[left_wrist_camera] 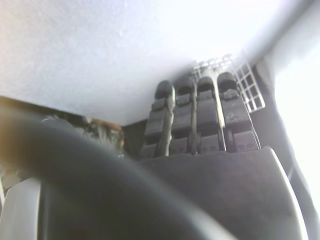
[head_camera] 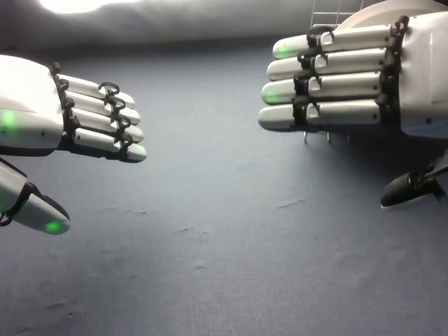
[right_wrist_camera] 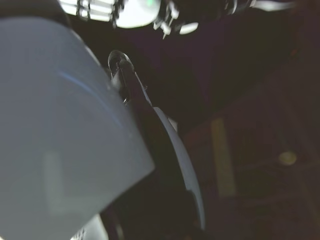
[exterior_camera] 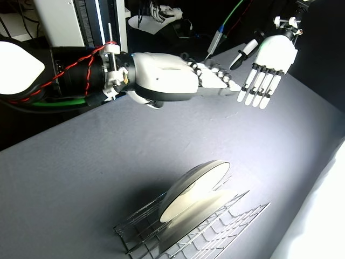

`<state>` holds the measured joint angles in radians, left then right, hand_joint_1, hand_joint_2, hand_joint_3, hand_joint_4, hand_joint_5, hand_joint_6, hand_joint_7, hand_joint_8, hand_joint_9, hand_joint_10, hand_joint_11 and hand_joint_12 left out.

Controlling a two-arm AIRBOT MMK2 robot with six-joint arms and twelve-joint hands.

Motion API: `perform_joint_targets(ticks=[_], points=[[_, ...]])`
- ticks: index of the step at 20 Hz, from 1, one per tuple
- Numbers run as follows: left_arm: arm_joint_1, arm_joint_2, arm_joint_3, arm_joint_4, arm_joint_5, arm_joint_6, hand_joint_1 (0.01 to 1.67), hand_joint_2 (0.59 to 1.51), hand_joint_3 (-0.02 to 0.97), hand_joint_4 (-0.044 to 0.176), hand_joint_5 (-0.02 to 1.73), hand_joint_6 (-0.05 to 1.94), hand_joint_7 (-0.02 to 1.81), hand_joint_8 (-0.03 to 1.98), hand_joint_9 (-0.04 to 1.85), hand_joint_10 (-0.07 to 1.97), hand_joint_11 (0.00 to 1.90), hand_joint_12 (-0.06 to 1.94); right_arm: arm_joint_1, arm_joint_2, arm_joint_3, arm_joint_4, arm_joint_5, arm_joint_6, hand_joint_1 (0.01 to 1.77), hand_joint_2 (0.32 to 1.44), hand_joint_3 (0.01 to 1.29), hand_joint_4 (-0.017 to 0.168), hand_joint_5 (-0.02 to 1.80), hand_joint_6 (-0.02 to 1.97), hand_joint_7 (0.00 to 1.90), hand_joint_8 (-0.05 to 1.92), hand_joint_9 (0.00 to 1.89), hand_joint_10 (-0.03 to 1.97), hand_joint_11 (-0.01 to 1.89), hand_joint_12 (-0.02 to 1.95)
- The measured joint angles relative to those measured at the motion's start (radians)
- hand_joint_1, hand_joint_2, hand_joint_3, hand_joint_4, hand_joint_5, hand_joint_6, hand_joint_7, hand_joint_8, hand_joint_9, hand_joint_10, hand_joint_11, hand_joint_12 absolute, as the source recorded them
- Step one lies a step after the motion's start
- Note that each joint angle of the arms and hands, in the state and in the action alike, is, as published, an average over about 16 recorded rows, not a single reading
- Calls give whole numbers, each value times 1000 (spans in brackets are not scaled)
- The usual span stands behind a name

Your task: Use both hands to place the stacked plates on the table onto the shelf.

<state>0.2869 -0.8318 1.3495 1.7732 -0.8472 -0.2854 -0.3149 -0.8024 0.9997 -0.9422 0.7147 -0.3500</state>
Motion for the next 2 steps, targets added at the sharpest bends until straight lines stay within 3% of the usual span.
perform_joint_targets(ticks=[2], points=[[-1,0,-4,1,-3,0,18,1177,15,3,143,7,108,12,69,-58,17,54,-5,0,0,-30,28,-10,811,951,14,7,26,29,26,24,26,14,11,52]])
